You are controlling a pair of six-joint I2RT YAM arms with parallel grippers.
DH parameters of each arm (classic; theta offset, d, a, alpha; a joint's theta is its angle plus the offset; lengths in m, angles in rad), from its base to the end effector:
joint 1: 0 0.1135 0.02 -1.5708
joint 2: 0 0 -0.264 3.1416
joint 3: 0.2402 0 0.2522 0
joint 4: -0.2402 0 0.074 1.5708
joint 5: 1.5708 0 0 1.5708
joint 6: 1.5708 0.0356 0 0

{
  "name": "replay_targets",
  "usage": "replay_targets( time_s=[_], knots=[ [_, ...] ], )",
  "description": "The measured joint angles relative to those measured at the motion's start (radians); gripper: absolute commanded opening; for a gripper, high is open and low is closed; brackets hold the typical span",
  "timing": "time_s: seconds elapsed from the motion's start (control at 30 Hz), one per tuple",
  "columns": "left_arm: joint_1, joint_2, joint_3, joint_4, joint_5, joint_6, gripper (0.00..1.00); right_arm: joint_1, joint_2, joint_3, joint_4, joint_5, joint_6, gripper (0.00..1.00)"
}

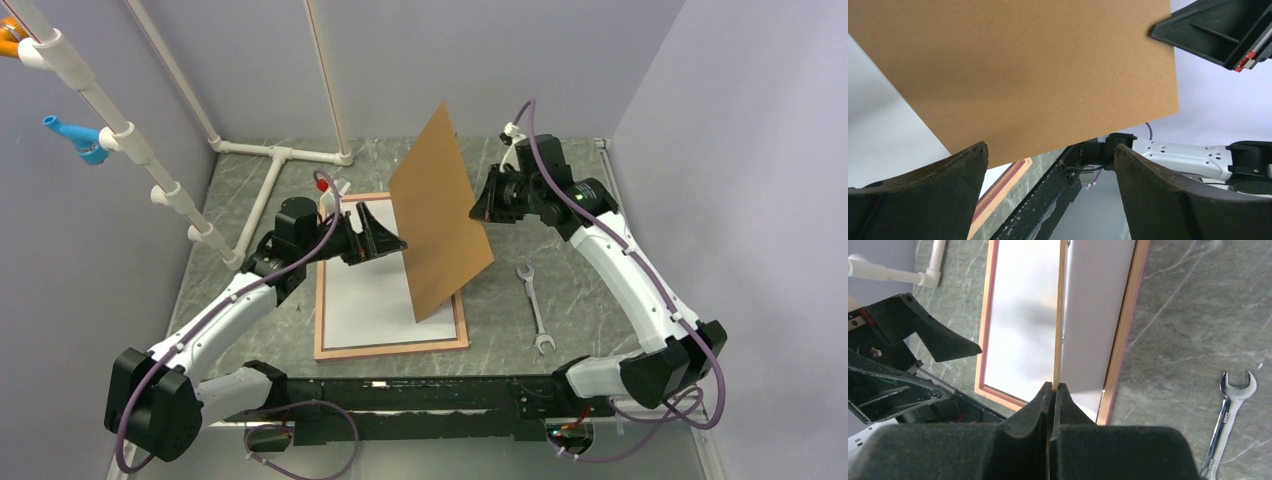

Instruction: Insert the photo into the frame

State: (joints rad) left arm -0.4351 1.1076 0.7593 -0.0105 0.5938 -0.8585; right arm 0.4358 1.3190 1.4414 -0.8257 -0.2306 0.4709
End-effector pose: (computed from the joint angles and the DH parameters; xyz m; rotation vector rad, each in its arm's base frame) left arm 0.2180 -0.1233 0.2861 -0.0059 2.1437 -1.3878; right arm 0.2440 0.1226 0.3884 -0.0851 2.3599 0.7238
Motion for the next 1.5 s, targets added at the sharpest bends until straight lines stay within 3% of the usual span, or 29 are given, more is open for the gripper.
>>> replay_targets(
  time_s=[0.93, 1.03, 1.17, 1.23, 1.33, 1.5],
  knots=[
    [0.051, 0.039, 0.223, -0.041, 0.047, -0.028, 1.00, 0.443, 0.318, 0.560, -0.405, 0.584, -0.007, 0.00],
    [0.051, 0.047, 0.239, -0.056, 0.049, -0.027, 0.99, 0.482, 0.347, 0.584, -0.414, 0.613, -0.007, 0.09],
    [0.052, 0.053, 0.262, -0.070, 0.049, -0.027, 1.00, 0.501, 0.352, 0.587, -0.405, 0.610, -0.010, 0.38],
    [0.053, 0.053, 0.269, -0.072, 0.049, -0.027, 0.99, 0.501, 0.349, 0.574, -0.389, 0.595, -0.010, 0.47],
    [0.054, 0.054, 0.275, -0.082, 0.048, -0.027, 0.99, 0.501, 0.344, 0.535, -0.352, 0.544, -0.022, 0.55],
    [0.055, 0.082, 0.291, -0.085, 0.050, -0.027, 1.00, 0.501, 0.325, 0.471, -0.266, 0.418, -0.032, 0.61]
  ],
)
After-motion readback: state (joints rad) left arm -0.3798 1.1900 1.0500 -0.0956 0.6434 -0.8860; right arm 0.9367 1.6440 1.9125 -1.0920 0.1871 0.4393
